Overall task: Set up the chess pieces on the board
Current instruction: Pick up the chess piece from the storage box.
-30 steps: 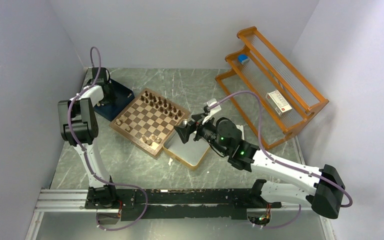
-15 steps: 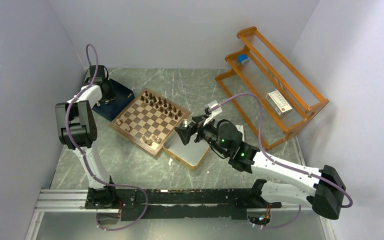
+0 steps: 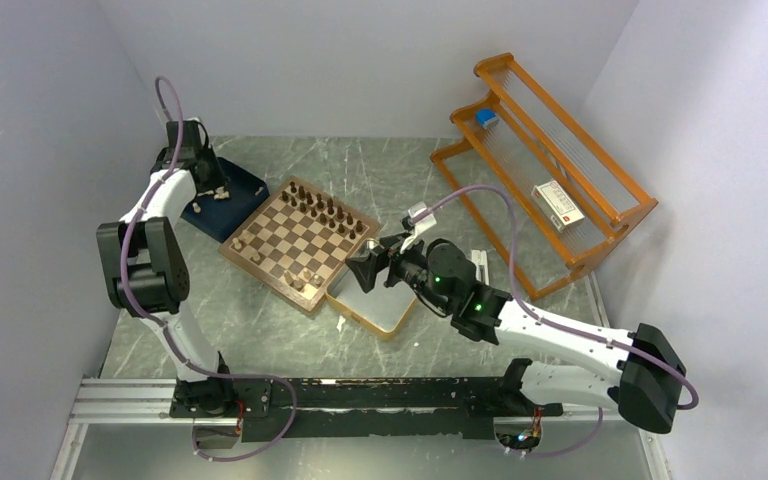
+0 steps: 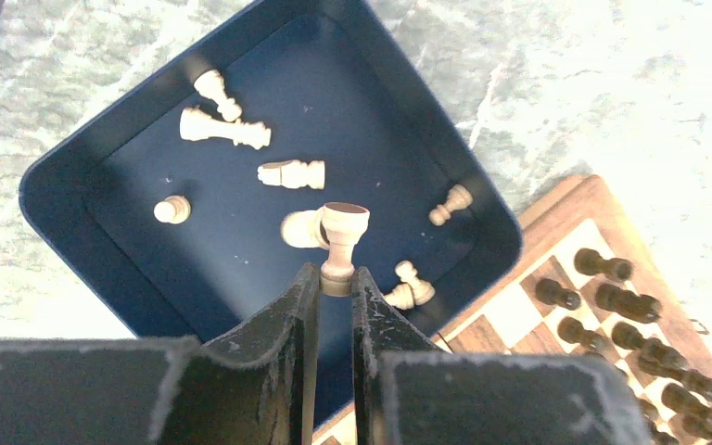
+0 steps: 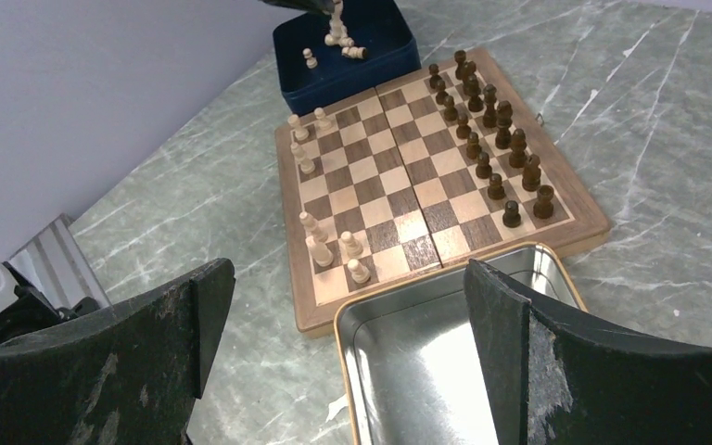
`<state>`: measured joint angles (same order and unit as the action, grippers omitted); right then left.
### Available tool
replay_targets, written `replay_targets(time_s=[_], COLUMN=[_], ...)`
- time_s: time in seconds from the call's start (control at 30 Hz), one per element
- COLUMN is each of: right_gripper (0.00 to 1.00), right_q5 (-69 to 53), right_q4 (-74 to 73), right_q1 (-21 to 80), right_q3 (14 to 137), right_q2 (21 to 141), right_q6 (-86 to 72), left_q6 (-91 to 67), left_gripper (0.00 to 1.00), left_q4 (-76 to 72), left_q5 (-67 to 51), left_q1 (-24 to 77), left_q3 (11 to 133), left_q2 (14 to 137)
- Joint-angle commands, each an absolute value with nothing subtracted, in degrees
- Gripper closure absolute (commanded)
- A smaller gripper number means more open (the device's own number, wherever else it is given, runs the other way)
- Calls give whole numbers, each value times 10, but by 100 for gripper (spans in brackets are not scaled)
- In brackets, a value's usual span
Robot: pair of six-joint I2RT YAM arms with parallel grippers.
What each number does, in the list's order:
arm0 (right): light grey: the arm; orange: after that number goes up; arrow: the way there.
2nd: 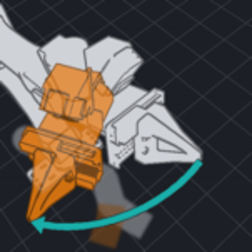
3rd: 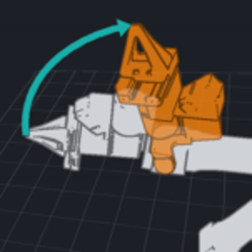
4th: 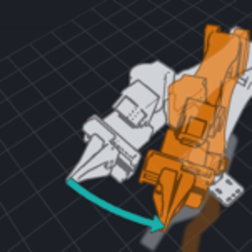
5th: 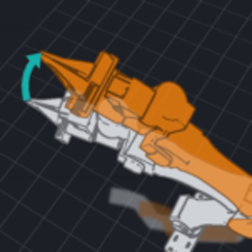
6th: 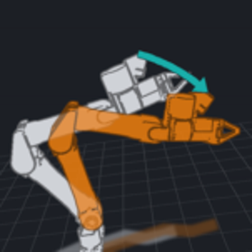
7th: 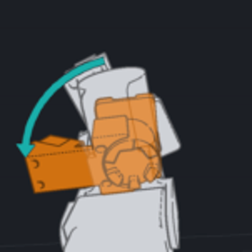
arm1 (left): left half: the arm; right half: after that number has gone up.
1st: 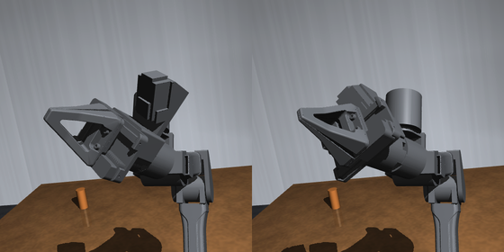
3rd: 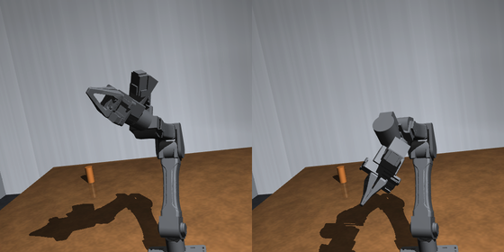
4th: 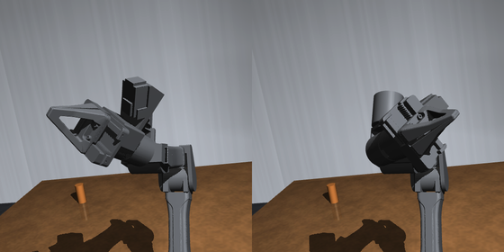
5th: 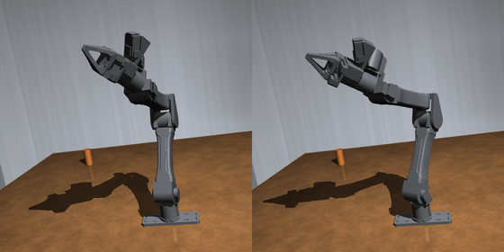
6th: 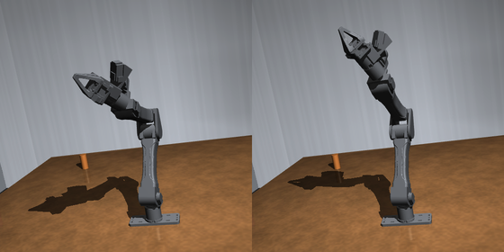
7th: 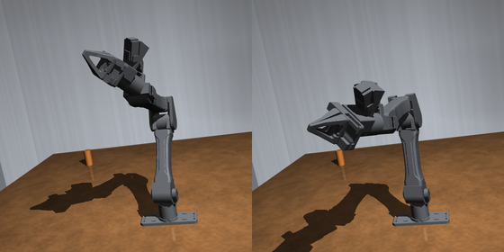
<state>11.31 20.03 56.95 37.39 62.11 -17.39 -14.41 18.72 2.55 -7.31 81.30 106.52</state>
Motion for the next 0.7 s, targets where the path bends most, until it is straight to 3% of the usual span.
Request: replay_targets(time_s=[0.0,0.43,0.67], right_gripper=[1,1,6], right_q5=[106,26,-73], right_q4=[215,258,378], right_q1=[568,559,502], right_q3=[392,420,430], right_q2=[633,692,777], right_q6=[-184,-177,-221], left_q6=[-151,-177,-188], left_gripper=[88,89,89], left_q4=[196,206,210], left_q5=[-16,-174,-269], left_q1=[-79,-78,-78], left_q3=[818,778,734], left_q2=[1023,938,884])
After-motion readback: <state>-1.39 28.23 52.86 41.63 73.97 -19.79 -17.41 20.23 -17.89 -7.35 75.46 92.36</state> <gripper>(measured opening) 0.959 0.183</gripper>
